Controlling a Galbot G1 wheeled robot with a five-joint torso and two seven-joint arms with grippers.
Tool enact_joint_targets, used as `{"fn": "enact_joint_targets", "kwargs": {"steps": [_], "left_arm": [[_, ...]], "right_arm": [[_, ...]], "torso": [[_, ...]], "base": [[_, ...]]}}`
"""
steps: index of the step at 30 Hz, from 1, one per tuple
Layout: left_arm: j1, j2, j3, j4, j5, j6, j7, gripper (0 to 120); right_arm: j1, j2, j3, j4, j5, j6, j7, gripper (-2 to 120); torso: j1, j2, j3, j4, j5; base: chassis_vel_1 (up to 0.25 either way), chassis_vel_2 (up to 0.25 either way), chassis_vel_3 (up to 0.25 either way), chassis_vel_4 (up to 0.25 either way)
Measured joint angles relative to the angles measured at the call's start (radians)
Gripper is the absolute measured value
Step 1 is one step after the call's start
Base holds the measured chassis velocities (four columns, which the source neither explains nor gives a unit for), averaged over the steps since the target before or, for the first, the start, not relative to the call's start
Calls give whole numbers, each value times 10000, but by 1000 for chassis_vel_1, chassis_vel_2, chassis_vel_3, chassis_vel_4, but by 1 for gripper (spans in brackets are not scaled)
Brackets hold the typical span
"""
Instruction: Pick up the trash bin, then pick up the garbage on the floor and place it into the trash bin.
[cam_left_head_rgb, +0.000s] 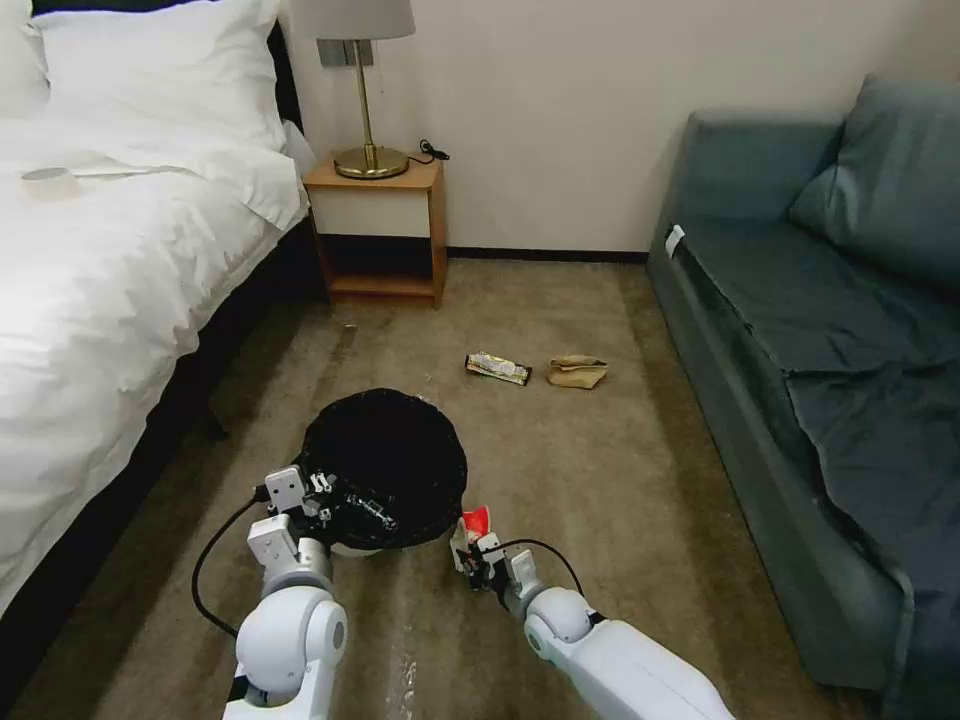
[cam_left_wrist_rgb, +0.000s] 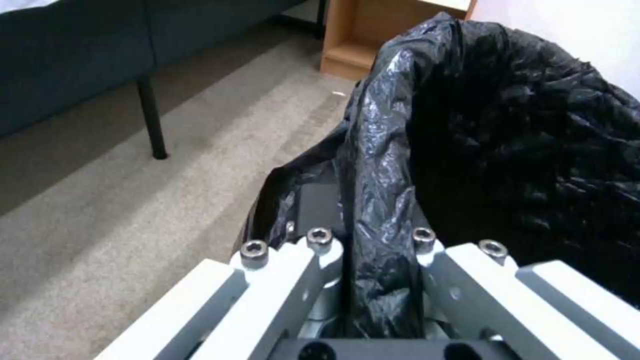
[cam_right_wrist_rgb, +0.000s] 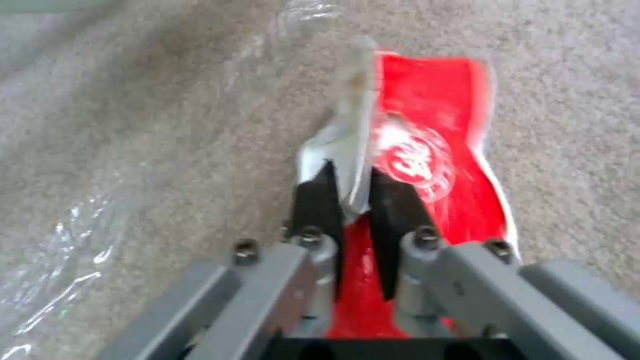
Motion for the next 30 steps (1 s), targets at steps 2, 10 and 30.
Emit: {"fn": "enact_joint_targets", "kwargs": {"steps": [2,10,30], "left_arm": [[-26,0,-1,0,-5,7,-3,4],[-57,28,-59,-1,-87,43,-12,4],[-178,272,-149,13,-478,77,27,4]], "right_arm": [[0,17,39,-20,-22,45,5,0],[-104,61,452,-61,-204,346,42,0],[872,138,4375,510,-40,1501,491,0]], "torso": [[0,0,0,0,0],[0,0,0,1,1],[0,0,2,0,0]], "base": [[0,0,0,0],[0,0,0,0],[0,0,0,0]]}}
